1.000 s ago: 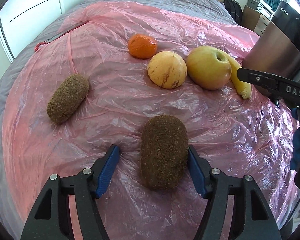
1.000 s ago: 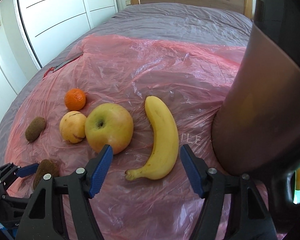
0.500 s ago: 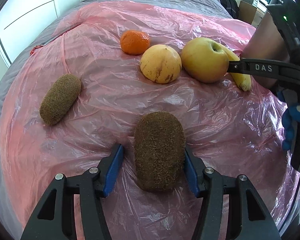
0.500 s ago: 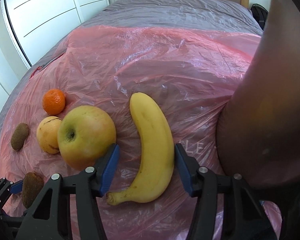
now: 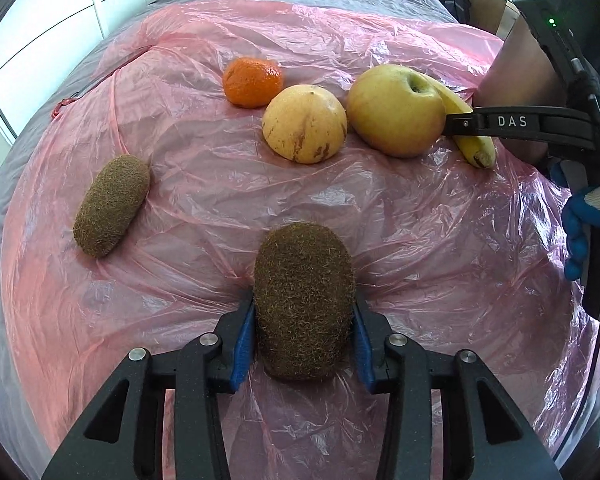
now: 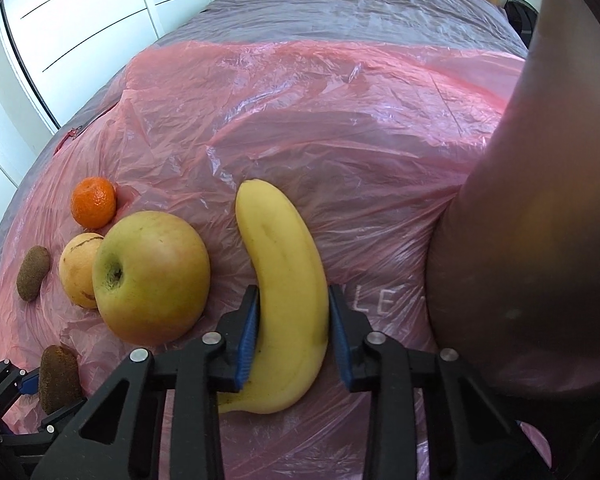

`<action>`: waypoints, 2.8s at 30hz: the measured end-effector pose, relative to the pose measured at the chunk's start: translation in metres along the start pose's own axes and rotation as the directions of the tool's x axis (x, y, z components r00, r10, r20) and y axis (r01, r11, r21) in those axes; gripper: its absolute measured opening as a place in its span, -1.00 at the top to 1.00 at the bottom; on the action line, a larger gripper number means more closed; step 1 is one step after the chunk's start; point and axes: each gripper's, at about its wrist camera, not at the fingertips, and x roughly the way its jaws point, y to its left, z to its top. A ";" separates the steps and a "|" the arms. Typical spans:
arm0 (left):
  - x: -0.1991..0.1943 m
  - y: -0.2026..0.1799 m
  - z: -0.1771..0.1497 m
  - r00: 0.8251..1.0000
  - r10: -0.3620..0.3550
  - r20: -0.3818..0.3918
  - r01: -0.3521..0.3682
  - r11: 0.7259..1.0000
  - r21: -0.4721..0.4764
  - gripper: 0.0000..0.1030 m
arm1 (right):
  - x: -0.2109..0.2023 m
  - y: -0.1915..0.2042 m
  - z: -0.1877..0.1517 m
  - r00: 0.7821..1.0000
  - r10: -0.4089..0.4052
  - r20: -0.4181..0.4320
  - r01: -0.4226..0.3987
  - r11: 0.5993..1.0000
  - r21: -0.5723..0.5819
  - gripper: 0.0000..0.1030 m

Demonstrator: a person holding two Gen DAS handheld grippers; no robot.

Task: Organize fruits
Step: 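Close the left tool on the kiwi while the right tool grasps the banana, then carry the kiwi and banana past the kettle into the green tray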

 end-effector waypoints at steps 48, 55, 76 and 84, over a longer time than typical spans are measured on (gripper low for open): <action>-0.107 -0.042 -0.022 0.988 -0.049 0.143 0.045 0.998 0.034 0.29 | -0.142 0.037 -0.072 0.991 0.022 0.130 -0.011 0.996 -0.084 0.15; -0.125 -0.062 -0.031 0.986 -0.055 0.155 0.044 0.996 0.078 0.29 | -0.162 0.020 -0.104 0.992 0.021 0.122 -0.016 0.999 -0.037 0.14; -0.148 -0.206 -0.024 0.958 -0.281 0.051 0.255 0.923 0.289 0.29 | -0.243 -0.118 -0.179 0.977 -0.081 0.198 0.037 0.975 0.217 0.15; -0.141 -0.281 0.008 0.939 -0.343 0.030 0.307 0.873 0.378 0.29 | -0.258 -0.195 -0.176 0.957 -0.161 0.241 0.080 0.946 0.313 0.15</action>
